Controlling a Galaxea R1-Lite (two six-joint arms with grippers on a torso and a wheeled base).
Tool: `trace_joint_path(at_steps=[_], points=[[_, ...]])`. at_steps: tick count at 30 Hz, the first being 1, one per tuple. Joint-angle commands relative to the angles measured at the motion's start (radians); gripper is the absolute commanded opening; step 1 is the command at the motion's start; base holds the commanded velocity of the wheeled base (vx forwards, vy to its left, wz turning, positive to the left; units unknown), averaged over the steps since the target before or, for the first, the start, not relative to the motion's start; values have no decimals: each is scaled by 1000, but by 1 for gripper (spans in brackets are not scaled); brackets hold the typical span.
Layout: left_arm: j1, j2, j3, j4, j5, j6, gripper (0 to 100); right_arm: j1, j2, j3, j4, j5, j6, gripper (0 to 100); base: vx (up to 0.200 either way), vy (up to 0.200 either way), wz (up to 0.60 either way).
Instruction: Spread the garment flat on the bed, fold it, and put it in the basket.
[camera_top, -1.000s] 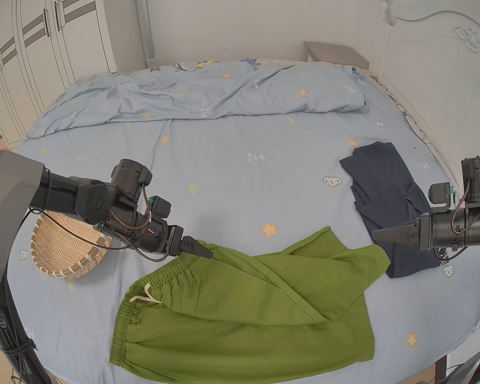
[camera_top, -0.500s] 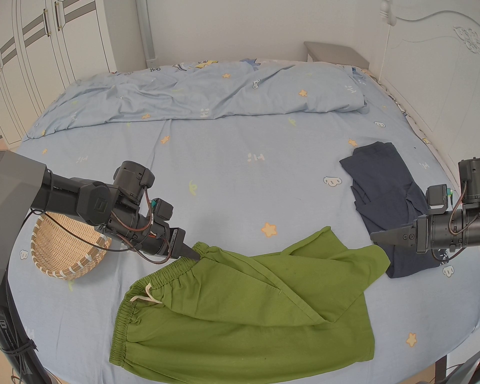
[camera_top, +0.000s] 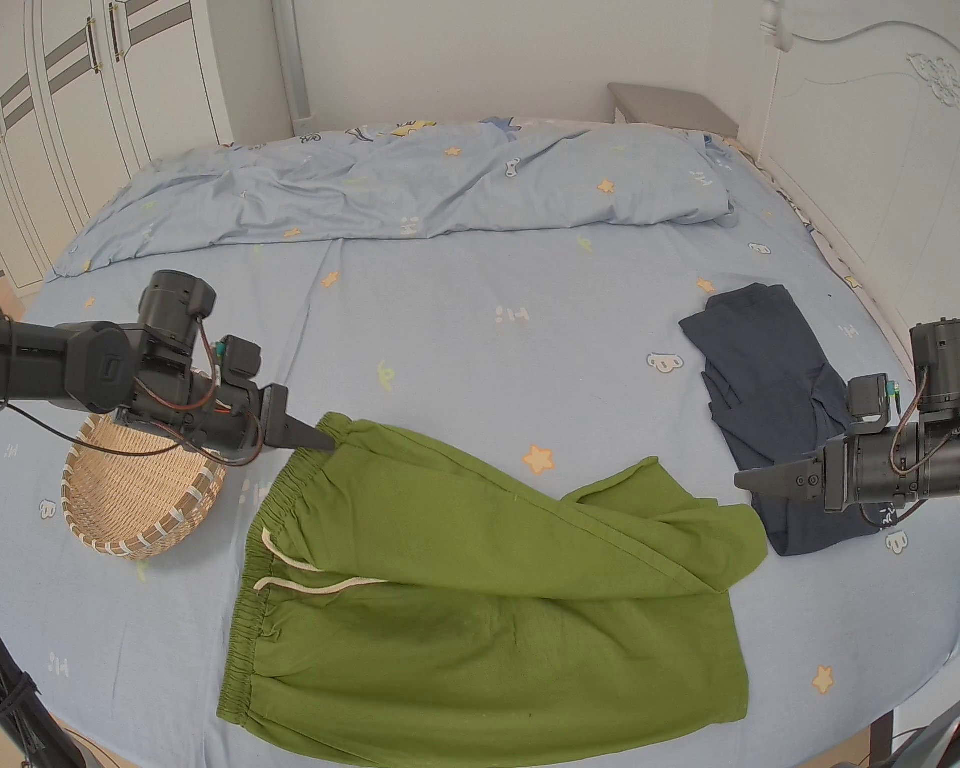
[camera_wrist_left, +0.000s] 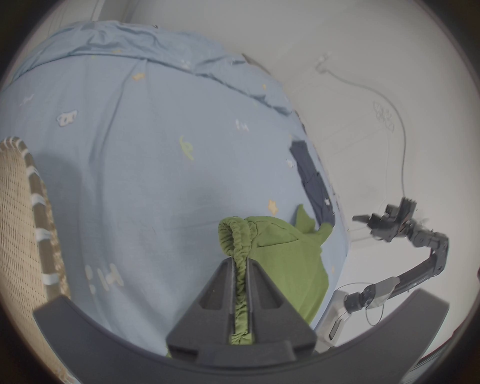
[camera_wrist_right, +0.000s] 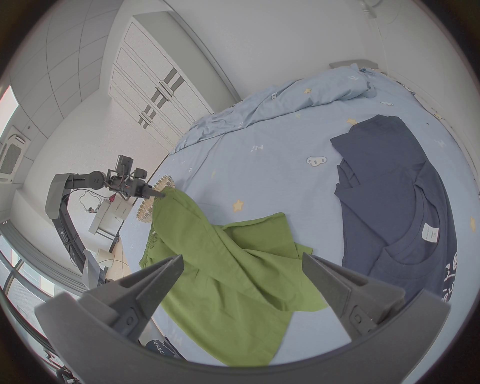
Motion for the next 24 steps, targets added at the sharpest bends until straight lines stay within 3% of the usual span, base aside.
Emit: trace_joint_path(at_steps=[1,17,24], points=[[71,-48,-10,-24,-48,-17,0,10,2,4,-1,-2,0,100,0,0,0],[172,-28,-19,-168,-51,-101,0,16,9,6,-2,-2,0,100,0,0,0],[166,-14,-6,-175,-51,-98,0,10,34,-5,-8,-2,1,100,0,0,0]])
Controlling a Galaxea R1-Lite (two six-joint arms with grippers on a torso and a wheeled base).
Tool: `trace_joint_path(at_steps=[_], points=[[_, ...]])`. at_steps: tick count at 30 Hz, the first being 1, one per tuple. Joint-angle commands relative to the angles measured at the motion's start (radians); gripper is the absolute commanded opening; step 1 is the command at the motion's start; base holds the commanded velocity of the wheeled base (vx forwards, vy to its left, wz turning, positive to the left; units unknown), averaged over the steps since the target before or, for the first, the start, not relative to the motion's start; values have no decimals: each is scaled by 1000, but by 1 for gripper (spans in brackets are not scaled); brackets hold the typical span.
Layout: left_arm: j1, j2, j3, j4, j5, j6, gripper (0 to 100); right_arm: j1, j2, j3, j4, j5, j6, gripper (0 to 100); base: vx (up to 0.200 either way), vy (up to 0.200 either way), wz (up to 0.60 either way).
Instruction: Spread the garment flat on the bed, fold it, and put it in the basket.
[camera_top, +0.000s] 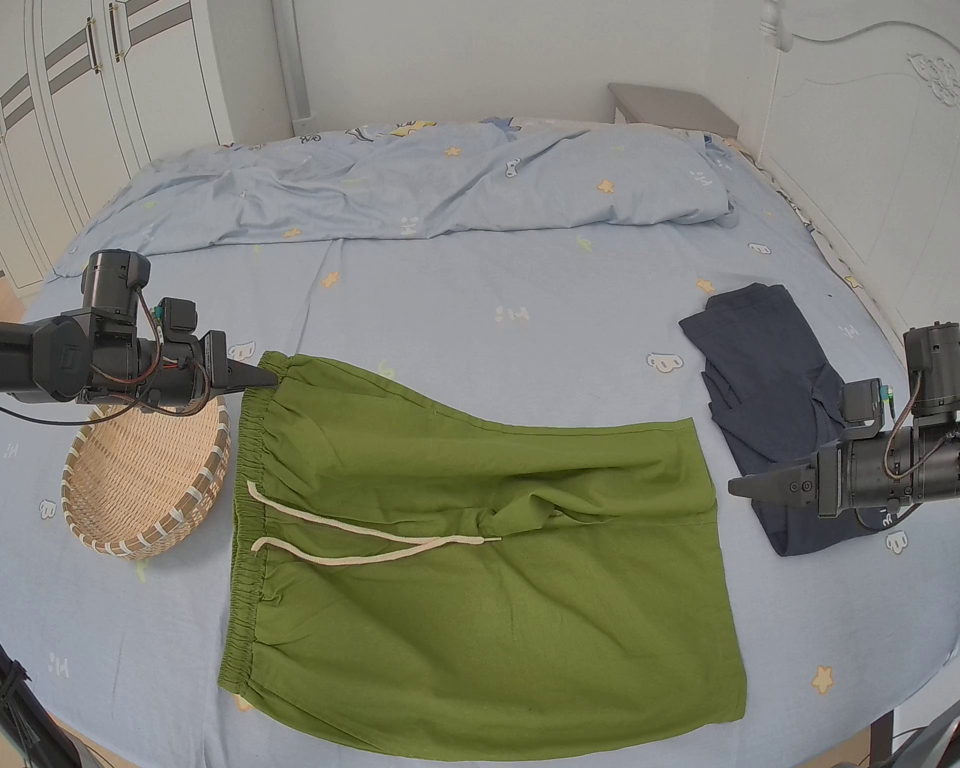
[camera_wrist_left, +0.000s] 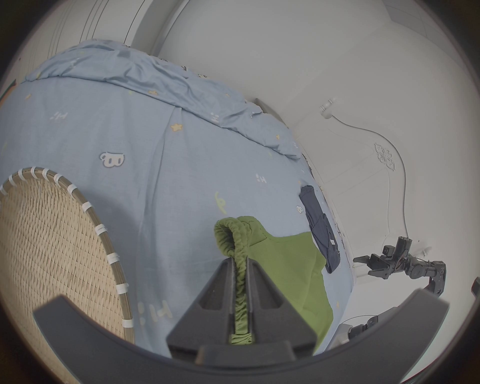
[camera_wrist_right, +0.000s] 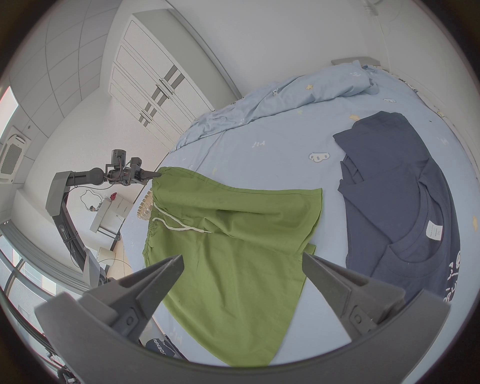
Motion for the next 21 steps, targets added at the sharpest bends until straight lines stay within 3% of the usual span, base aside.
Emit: trace_joint_path(at_steps=[1,4,8,16,21], points=[[-4,11,10,0,0,3,0,-10,23,-19,-5,2,6,100,0,0,0],[-12,22,13,-2,0,5,0,-16,41,-42,-14,5,8,100,0,0,0],[-23,34,14,-2,3,11,0,-77,211,-238,-6,16,11,100,0,0,0],[-12,37,11,-3,12,11,0,-100,518,-600,80,19,12,100,0,0,0],[-11,45,11,-3,14,11,0,-100,629,-660,84,19,6,100,0,0,0]])
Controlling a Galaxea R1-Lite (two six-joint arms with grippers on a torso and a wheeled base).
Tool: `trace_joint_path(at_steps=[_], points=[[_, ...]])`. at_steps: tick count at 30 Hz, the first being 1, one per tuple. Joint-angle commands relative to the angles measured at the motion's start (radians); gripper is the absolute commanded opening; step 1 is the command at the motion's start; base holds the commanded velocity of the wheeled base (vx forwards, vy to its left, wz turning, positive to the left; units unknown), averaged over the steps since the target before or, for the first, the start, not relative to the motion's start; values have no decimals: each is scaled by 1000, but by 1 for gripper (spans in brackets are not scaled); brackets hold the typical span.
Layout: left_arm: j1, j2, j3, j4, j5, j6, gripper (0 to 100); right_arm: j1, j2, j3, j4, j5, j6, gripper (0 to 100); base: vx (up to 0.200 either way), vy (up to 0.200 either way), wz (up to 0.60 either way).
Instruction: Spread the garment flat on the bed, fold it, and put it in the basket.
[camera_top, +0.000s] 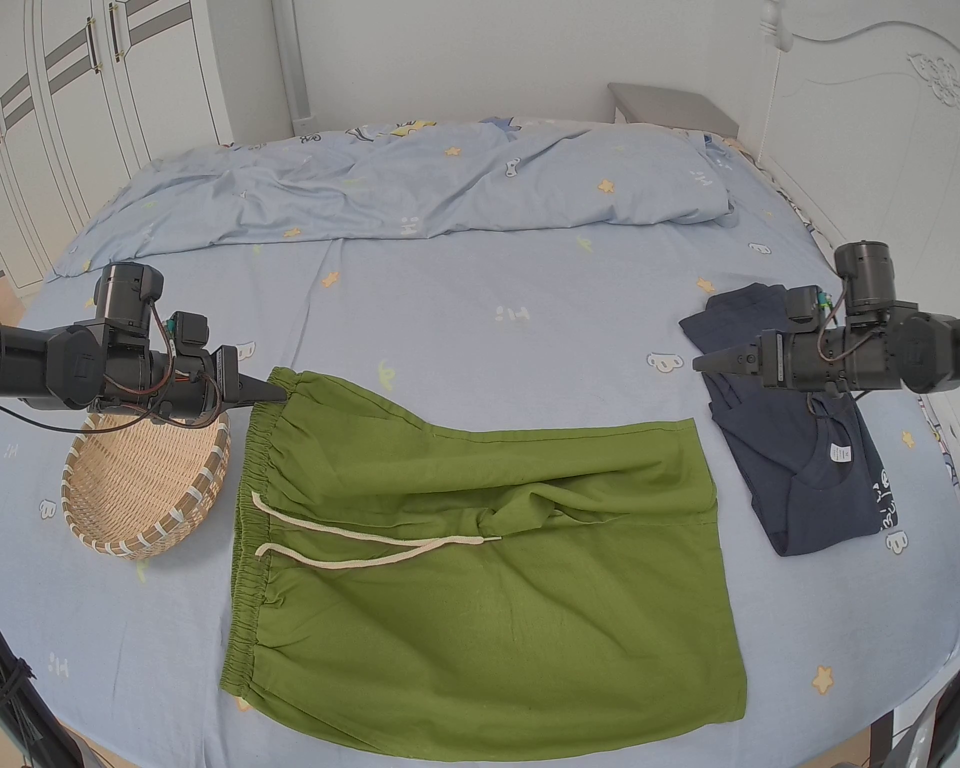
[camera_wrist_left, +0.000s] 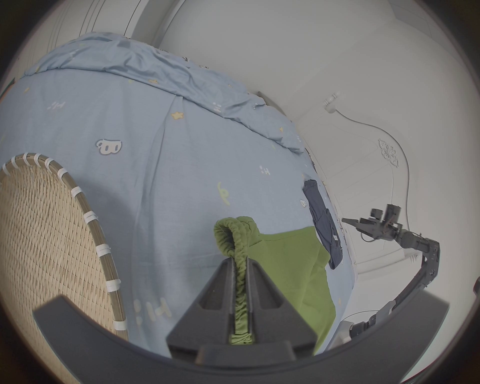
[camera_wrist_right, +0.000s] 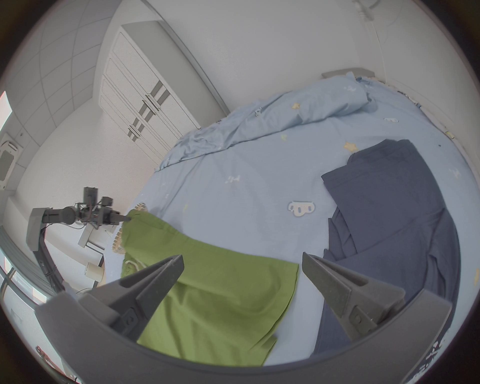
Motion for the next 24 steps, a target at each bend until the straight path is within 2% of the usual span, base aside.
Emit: trace_joint_path(at_steps=[1,10,24], points=[[5,17,-1,-4,4,0,0,-16,258,-144,28,4,-6,100,0,0,0],[7,32,1,-20,6,-1,0,-12,299,-147,28,37,-12,100,0,0,0],[5,35,2,-22,6,2,0,-7,347,-152,-27,38,-10,100,0,0,0]])
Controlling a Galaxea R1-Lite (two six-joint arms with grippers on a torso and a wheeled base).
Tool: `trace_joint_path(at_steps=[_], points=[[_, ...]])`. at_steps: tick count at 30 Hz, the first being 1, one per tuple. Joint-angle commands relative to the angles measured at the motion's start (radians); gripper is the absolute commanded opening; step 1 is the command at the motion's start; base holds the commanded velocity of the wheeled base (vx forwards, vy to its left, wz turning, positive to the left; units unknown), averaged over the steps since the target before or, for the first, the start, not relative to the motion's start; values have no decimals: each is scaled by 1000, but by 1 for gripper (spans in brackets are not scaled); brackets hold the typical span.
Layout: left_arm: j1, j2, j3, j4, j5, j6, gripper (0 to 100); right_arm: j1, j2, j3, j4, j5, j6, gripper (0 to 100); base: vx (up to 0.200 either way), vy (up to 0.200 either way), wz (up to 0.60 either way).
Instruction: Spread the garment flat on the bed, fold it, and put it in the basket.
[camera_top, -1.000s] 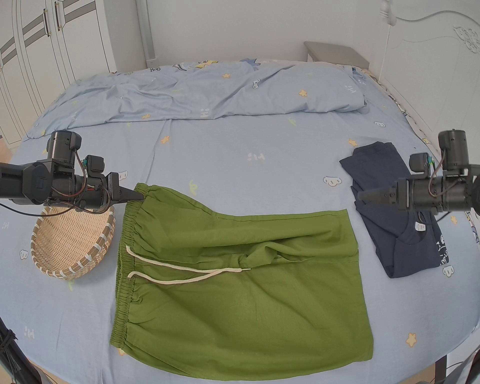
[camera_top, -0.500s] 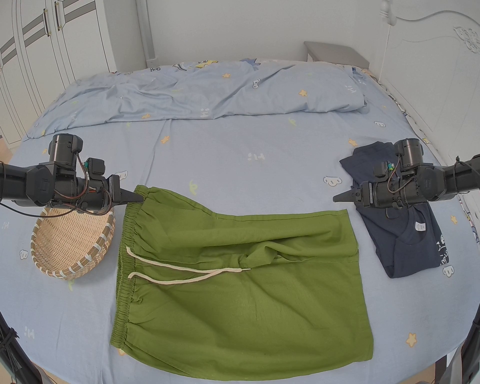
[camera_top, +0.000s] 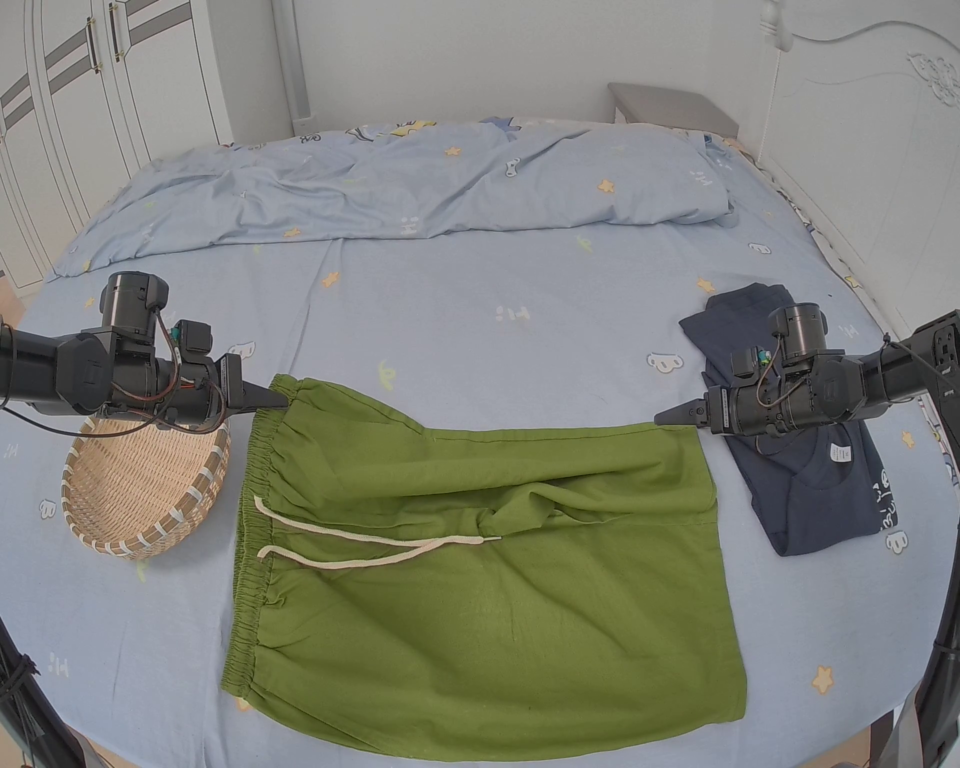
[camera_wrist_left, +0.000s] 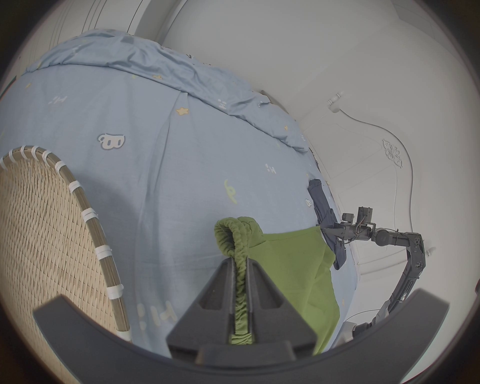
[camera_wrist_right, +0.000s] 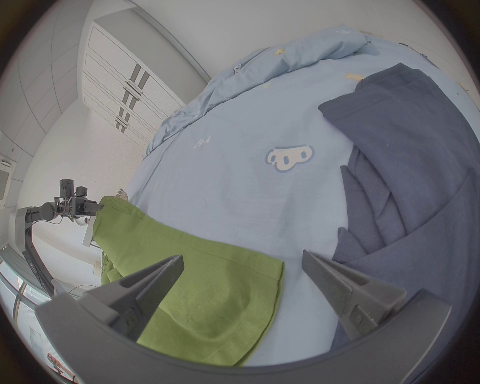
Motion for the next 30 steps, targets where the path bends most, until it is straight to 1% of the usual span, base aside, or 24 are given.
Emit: trace_joint_path(at_steps=[1,9,10,26,30], points=[[-1,3,1,1,0,1,0,5,11,-1,0,2,-1,100,0,0,0],[-1,11,-1,1,1,1,0,6,30,4,-28,2,-1,100,0,0,0],[-1,11,1,1,1,1,0,6,30,5,-29,2,-1,0,0,0,0],[0,15,-2,1,3,1,0,3,14,2,-34,-1,9,0,0,0,0],[8,27,-8,-16,3,-1,0,3,-23,-38,-31,-6,22,0,0,0,0]])
